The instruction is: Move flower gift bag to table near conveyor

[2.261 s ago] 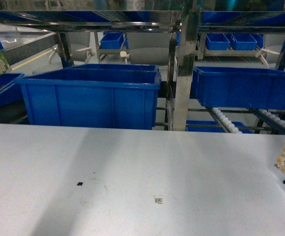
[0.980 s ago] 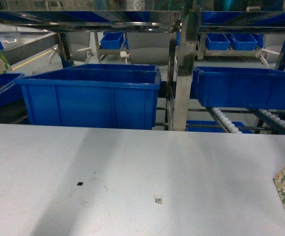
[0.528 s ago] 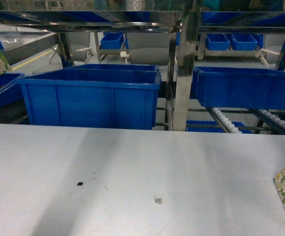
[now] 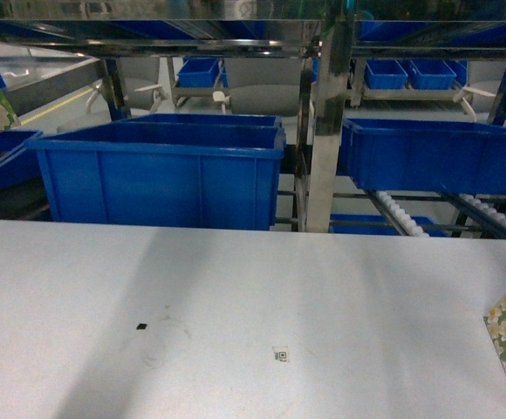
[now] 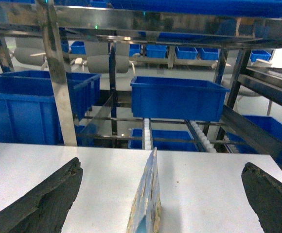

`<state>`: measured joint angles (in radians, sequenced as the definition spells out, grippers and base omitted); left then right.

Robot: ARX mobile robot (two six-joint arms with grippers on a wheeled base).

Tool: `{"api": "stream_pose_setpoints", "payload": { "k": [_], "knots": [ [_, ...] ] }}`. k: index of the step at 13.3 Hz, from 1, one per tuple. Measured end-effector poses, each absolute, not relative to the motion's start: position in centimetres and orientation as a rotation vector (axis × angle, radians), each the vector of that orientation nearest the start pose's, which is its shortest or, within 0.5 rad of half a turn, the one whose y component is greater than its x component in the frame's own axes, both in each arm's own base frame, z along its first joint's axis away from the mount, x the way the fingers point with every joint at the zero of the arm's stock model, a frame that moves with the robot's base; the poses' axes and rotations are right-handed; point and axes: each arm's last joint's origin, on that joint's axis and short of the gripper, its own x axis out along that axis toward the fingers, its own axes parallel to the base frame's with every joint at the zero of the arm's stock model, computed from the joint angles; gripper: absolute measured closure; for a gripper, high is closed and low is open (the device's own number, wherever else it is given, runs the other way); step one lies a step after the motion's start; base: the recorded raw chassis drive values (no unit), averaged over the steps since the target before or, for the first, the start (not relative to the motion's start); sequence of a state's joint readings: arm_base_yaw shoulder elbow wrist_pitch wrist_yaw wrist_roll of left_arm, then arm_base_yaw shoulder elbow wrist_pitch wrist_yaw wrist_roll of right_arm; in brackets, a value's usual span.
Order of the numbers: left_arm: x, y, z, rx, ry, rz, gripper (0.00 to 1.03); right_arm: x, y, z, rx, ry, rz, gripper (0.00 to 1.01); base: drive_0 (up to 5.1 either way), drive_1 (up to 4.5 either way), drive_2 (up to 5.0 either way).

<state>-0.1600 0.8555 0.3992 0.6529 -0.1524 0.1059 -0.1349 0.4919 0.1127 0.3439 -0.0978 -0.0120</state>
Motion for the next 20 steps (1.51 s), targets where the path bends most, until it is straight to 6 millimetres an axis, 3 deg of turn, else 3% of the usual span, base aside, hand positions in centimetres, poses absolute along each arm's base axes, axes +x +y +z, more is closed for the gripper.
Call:
{"api": "stream_pose_setpoints", "payload": {
  "k": [4, 7, 11, 13, 15, 20],
  "knots": [
    [18.9, -2.7, 26.7, 0.071, -0.21, -0.006, 1.01, 13.3, -1.5, 18.9, -0.008, 0.043, -0.041, 0.03, 0.0, 0.0, 0.0],
    [22.0, -4.4, 24.6, 0.081, -0.132, -0.047, 1.01, 13.3, -1.5, 18.9, -0.008, 0.043, -0.041, 0.03, 0.0, 0.0, 0.0],
    [25.9, -6.6, 23.4, 0.101, -0.141, -0.059, 1.01, 13.3, -1.5, 18.9, -0.008, 0.043, -0.041, 0.03, 0.0, 0.0, 0.0],
    [26.7, -7.1, 22.5, 0.111, -0.119, -0.064, 1.01, 13.3, -1.5, 18.9, -0.007, 0.043, -0.041, 0.03, 0.0, 0.0, 0.0],
    [28.8, -8.3, 20.1, 0.126, -0.059, -0.079, 1.01, 13.3, -1.5, 18.9, -0.008, 0.043, -0.041, 0.03, 0.0, 0.0, 0.0],
    [30.1, -8.9, 14.7, 0.082, 0.118, -0.097, 1.01, 13.3, -1.5, 18.9, -0.008, 0.042, -0.041, 0.03, 0.0, 0.0, 0.0]
  ]
}}
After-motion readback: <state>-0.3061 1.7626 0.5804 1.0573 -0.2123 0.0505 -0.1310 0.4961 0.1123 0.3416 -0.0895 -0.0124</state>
